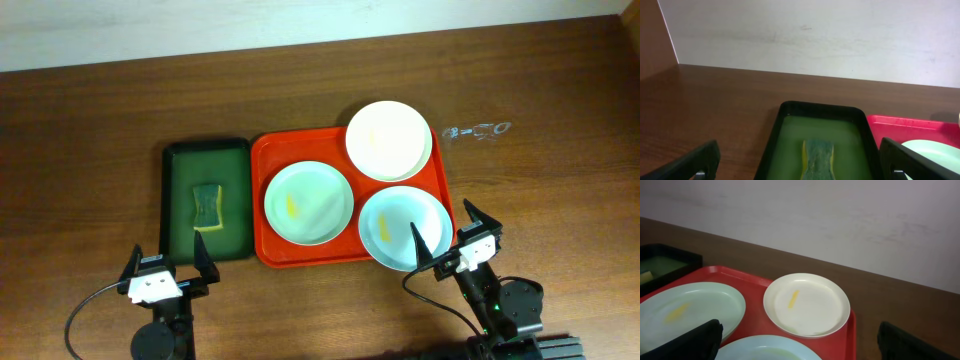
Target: Clean dirty plates on tray and stack at the side
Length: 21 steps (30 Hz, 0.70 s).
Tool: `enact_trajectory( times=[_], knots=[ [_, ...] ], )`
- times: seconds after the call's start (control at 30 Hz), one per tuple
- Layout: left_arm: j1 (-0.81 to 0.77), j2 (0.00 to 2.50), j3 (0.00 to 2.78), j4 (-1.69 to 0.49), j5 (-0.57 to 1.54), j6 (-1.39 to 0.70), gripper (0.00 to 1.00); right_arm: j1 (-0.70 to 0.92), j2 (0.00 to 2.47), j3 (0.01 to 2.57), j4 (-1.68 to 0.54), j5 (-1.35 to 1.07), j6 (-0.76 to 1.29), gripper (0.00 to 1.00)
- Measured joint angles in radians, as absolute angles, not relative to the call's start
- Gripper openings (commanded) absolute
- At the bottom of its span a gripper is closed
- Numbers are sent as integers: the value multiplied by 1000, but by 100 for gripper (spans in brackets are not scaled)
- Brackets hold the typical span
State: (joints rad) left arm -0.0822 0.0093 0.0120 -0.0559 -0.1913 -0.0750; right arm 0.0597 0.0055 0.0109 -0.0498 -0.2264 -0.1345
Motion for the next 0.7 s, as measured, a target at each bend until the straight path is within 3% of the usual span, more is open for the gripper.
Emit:
enact_trajectory(
  times=[0.7],
  knots=[
    [-107,10,12,-55,-296,-154,99,60,6,11,-52,-226,-131,98]
  ],
)
